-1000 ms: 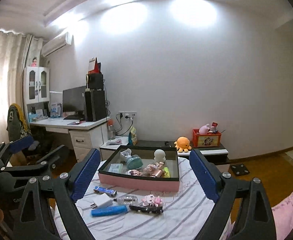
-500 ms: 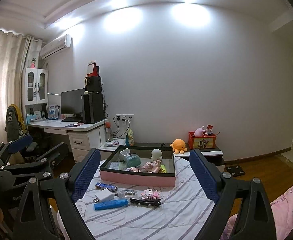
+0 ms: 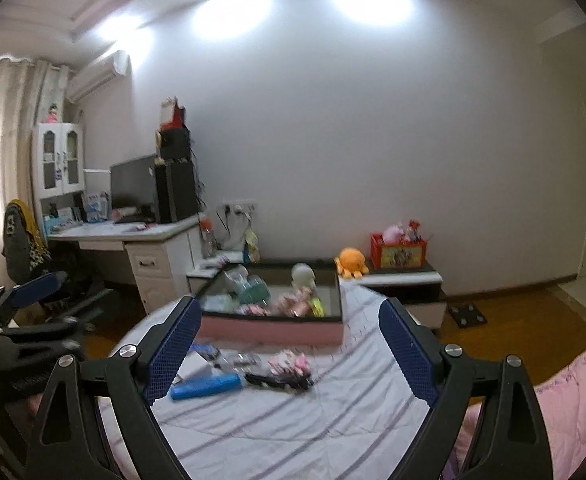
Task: Organize rigid objects
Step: 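Withdraw both tools from the pink box back over the bed, then grasp the white charger with the left tool while the right tool grasps the blue highlighter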
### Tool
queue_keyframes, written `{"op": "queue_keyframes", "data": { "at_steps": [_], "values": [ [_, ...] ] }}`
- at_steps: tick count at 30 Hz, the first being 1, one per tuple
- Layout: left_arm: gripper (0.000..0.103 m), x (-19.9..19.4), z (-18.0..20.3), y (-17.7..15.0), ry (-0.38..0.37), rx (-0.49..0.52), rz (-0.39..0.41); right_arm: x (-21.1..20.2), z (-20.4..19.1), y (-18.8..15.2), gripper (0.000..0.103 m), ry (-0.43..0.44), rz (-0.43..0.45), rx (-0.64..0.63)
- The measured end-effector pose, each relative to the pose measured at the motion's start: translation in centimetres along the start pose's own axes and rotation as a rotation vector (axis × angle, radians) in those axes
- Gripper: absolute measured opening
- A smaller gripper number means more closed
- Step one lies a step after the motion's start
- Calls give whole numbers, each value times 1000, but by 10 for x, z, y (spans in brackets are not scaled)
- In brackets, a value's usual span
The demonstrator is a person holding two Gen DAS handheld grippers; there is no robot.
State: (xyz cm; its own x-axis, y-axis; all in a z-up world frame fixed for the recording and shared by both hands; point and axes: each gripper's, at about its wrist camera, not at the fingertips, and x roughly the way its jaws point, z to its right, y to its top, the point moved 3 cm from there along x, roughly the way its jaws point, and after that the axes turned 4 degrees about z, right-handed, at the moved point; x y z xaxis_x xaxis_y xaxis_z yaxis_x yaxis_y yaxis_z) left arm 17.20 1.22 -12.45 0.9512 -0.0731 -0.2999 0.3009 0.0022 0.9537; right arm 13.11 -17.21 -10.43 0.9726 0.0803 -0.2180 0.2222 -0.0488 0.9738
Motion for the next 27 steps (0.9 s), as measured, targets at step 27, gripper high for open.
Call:
{"op": "queue_keyframes", "data": {
  "at_steps": [27],
  "values": [
    [103, 148, -41, -97, 19, 74, -415, 126, 30, -97, 92, 7, -377, 59]
  ]
}}
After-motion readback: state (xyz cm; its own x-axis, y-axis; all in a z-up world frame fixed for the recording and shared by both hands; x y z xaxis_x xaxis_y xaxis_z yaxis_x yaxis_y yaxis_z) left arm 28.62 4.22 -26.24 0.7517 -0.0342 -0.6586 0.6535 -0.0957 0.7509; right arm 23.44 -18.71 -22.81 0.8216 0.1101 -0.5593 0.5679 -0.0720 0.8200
